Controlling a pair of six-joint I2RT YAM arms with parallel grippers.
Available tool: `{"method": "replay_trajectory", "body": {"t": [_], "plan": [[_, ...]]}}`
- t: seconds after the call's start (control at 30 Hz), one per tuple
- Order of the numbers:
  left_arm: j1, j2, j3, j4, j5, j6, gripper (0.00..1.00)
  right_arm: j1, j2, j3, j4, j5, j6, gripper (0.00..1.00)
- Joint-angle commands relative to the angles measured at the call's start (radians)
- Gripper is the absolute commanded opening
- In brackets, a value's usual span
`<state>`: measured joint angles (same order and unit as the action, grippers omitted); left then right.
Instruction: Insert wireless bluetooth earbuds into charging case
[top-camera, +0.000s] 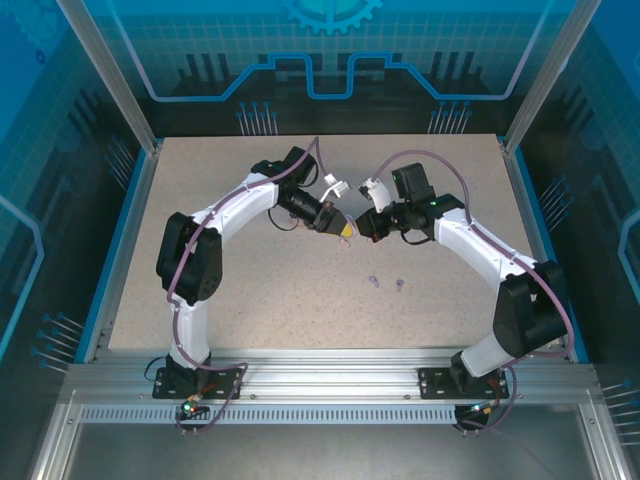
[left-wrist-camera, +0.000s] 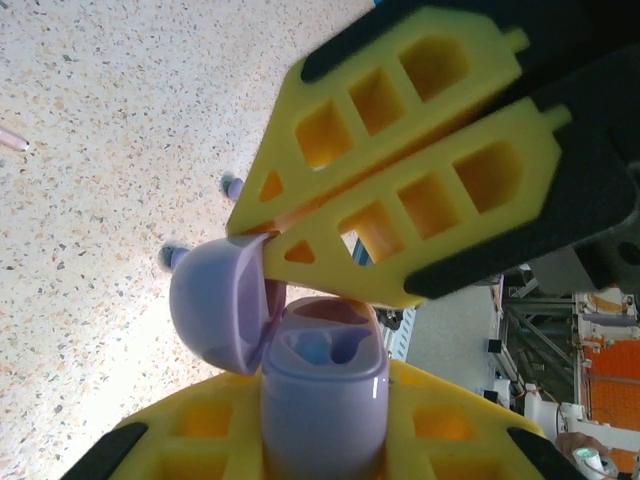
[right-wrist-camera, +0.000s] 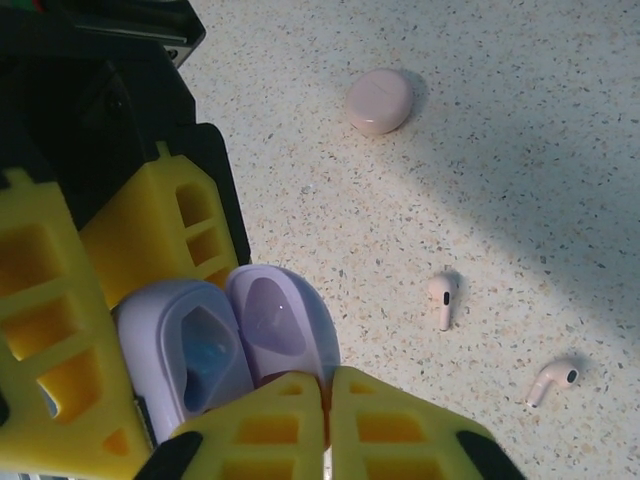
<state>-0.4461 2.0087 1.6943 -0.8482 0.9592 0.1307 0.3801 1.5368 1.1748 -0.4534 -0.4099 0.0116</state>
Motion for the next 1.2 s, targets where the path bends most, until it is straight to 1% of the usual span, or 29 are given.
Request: {"method": "replay_trajectory", "body": {"t": [0.0,0.07,0.2,0.3,0.33,0.43,0.6,0.7,0.8,0.9,0.97,1.03,1.13,1.17], "plan": [[0.002,-0.019,-0.008,0.047,0.013,-0.004,0.0,-0.025,-0.026,0.041,-0.011,0.019,0.039,0.27],[0.01,-0.04,-0.034,0.079,0.001,-0.017,0.0,-0.046,-0.054,0.025,0.001,0.019,0.06,0.35],[0.023,-0.093,-0.102,0.164,-0.039,-0.049,0.0,-0.109,-0.147,-0.033,0.04,-0.025,0.141,0.46],[0.028,-0.132,-0.153,0.238,-0.07,-0.078,0.0,-0.138,-0.224,-0.076,0.046,-0.034,0.196,0.53],[0.029,-0.145,-0.174,0.268,-0.081,-0.09,0.0,-0.145,-0.243,-0.083,0.034,-0.026,0.208,0.54],[0.028,-0.201,-0.267,0.409,-0.114,-0.138,0.0,-0.15,-0.31,-0.112,-0.016,0.021,0.249,0.57],[0.028,-0.322,-0.49,0.754,-0.182,-0.256,0.0,-0.152,-0.434,-0.2,-0.079,0.123,0.339,0.65],[0.028,-0.382,-0.604,0.92,-0.242,-0.299,0.0,-0.148,-0.484,-0.248,-0.117,0.153,0.383,0.66],[0.027,-0.443,-0.728,1.102,-0.317,-0.319,0.0,-0.126,-0.495,-0.279,-0.158,0.187,0.399,0.66],[0.02,-0.505,-0.865,1.323,-0.404,-0.308,0.0,-0.084,-0.487,-0.31,-0.183,0.245,0.414,0.66],[0.009,-0.541,-0.949,1.473,-0.474,-0.273,0.0,-0.052,-0.469,-0.337,-0.176,0.269,0.429,0.66],[-0.004,-0.57,-0.989,1.54,-0.535,-0.242,0.0,-0.019,-0.44,-0.352,-0.164,0.295,0.443,0.66],[-0.013,-0.589,-0.994,1.561,-0.569,-0.229,0.0,0.034,-0.368,-0.347,-0.156,0.338,0.464,0.66],[-0.017,-0.59,-1.006,1.602,-0.569,-0.223,0.0,0.052,-0.338,-0.341,-0.156,0.354,0.467,0.66]]}}
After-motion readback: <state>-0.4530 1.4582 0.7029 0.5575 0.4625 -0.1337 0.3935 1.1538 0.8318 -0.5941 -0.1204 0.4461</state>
